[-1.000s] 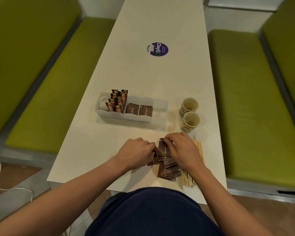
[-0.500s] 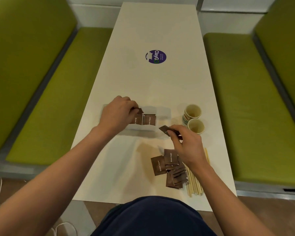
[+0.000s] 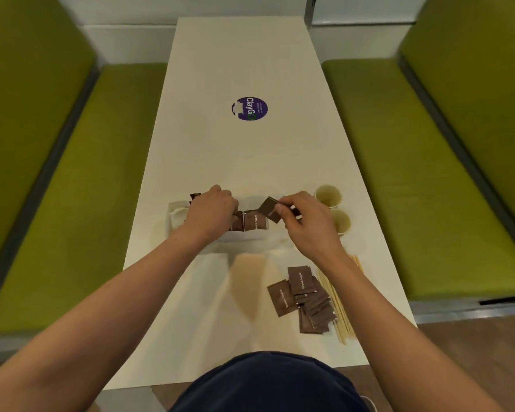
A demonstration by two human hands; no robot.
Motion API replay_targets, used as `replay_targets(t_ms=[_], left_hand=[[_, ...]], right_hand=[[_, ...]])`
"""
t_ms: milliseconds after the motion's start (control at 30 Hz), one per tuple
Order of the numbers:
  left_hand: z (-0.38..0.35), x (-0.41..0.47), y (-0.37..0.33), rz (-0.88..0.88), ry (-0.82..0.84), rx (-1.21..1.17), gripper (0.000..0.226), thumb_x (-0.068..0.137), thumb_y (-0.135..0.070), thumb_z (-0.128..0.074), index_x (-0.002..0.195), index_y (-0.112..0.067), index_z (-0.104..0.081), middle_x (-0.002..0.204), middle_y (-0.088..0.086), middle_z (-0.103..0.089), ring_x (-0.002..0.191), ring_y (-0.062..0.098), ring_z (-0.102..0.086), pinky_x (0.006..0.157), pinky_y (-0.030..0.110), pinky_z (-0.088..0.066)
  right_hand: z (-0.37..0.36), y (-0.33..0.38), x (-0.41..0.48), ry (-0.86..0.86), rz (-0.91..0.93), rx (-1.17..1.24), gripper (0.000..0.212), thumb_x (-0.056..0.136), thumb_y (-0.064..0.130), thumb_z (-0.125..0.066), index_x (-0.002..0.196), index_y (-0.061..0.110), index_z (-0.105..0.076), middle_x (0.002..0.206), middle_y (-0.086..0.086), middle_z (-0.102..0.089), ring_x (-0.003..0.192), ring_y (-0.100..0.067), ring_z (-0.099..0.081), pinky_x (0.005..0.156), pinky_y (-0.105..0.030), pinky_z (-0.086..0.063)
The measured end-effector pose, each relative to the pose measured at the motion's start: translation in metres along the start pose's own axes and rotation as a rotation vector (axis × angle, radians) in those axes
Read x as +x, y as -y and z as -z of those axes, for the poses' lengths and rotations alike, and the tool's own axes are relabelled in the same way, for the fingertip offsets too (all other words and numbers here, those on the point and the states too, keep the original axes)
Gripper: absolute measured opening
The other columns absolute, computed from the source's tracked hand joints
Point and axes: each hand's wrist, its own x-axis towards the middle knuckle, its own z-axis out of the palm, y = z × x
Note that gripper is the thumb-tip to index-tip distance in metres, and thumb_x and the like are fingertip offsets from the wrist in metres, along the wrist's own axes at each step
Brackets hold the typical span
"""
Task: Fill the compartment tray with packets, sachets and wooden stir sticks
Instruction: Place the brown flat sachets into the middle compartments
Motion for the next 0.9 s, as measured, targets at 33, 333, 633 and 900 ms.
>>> replay_targets(t_ms=[33,333,633,900], left_hand=[[-0.001,-0.002,0.000,-0.007,-0.039,0.004,0.015,0.093,-0.027,-0.064,0.100,-0.017,-0.073,0.097,0.001,-0.064,0.103,0.025,-0.053,0.061,0.036,-0.045],[0.006,-0.042,0.005,0.086,-0.433,-0.173,0.011,0.088,-0.026,-0.073,0.094,-0.017,-0.077,0.090,0.001,-0.067,0.085,0.029,-0.056,0.062,0.034,-0.046],[-0.005,-0.080,-0.001,0.167,-0.497,-0.222,0.008,0.089,-0.023,-0.071,0.092,-0.017,-0.074,0.098,0.001,-0.063,0.089,0.027,-0.051,0.068,0.041,-0.051],[-0.011,-0.097,-0.039,0.134,-0.388,-0.290,0.015,0.086,-0.022,-0.074,0.101,-0.020,-0.075,0.100,-0.001,-0.063,0.093,0.025,-0.054,0.073,0.038,-0.051]], right_hand=[[-0.002,0.002,0.008,0.036,-0.011,-0.015,0.018,0.102,0.027,-0.060,0.109,0.016,-0.073,0.101,0.006,-0.062,0.085,-0.009,-0.058,0.075,-0.023,-0.041],[-0.026,0.005,0.059,0.382,-0.043,-0.294,0.028,0.106,0.029,-0.050,0.118,0.016,-0.071,0.116,-0.004,-0.055,0.107,-0.024,-0.058,0.093,-0.040,-0.048],[-0.040,0.000,0.052,0.438,0.008,-0.467,0.030,0.102,0.033,-0.057,0.125,0.019,-0.070,0.116,-0.004,-0.055,0.109,-0.026,-0.059,0.085,-0.042,-0.053],[-0.004,-0.006,0.009,0.272,0.004,-0.234,0.022,0.100,0.030,-0.062,0.115,0.021,-0.076,0.104,0.002,-0.061,0.094,-0.014,-0.058,0.079,-0.029,-0.041]])
